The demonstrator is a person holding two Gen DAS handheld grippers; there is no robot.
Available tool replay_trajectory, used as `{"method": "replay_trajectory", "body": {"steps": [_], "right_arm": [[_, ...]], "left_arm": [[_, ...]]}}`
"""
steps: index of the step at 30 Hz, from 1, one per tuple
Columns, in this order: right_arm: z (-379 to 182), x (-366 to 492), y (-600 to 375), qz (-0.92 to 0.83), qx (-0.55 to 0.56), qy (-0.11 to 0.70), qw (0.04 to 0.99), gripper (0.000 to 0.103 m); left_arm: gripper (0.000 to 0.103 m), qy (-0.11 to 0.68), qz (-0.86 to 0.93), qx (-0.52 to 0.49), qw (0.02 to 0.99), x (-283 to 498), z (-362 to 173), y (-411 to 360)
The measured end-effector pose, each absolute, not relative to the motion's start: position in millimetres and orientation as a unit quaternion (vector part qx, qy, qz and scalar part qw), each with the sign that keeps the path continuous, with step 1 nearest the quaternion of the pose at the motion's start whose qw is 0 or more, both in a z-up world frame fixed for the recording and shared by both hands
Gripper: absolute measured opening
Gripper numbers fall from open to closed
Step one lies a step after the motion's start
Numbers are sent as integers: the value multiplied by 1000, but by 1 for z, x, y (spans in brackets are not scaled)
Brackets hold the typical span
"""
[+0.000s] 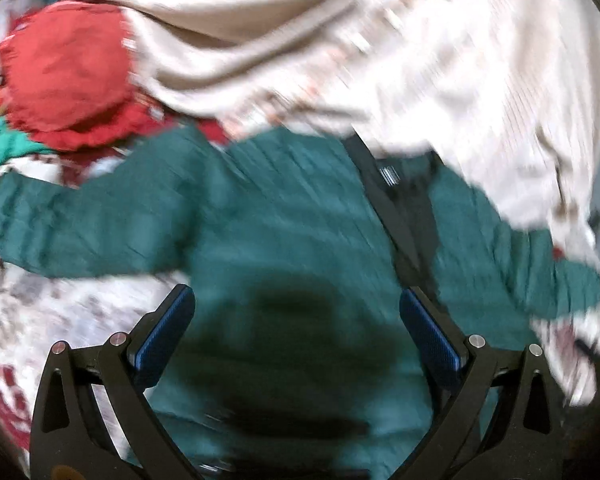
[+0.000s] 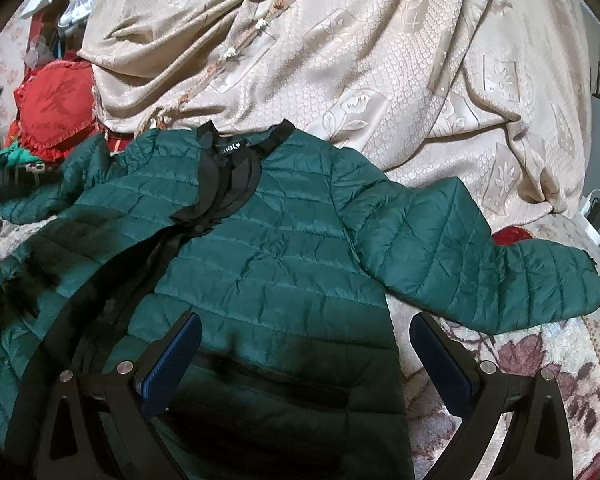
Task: Fold large clothes
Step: 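Grasp the sleeve cuff with the left tool and lift it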
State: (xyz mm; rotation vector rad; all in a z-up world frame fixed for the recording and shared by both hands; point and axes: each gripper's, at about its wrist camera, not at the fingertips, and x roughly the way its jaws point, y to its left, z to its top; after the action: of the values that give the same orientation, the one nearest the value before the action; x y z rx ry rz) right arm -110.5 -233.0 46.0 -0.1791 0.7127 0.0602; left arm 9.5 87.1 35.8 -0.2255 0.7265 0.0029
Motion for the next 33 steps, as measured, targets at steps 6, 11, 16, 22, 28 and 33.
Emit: {"method": "replay_trajectory", "body": {"steps": [6,11,16,22,28,33], "right_arm": [[51,-113,-238,30,-72,342,936,103],[53,-115,-238,32,-70,340,937,103],[49,-114,-233,35,-80,345,934,103],[44,-109,-226,41,-89,352,931,103],[36,-105,-219,39,-108,362,925,103],[31,-102,-222,33,-106,372,922,103]], "left_arm": [[103,359,81,-133,920,22,55,186],[103,369,142,-160,904,15,31,270],[103,340,180,-273,882,-22,-12,359],[102,359,202,-328,850,-42,-42,420],[103,369,147,-322,859,-17,-60,424],[102,349,132,-381,846,12,-78,434]]}}
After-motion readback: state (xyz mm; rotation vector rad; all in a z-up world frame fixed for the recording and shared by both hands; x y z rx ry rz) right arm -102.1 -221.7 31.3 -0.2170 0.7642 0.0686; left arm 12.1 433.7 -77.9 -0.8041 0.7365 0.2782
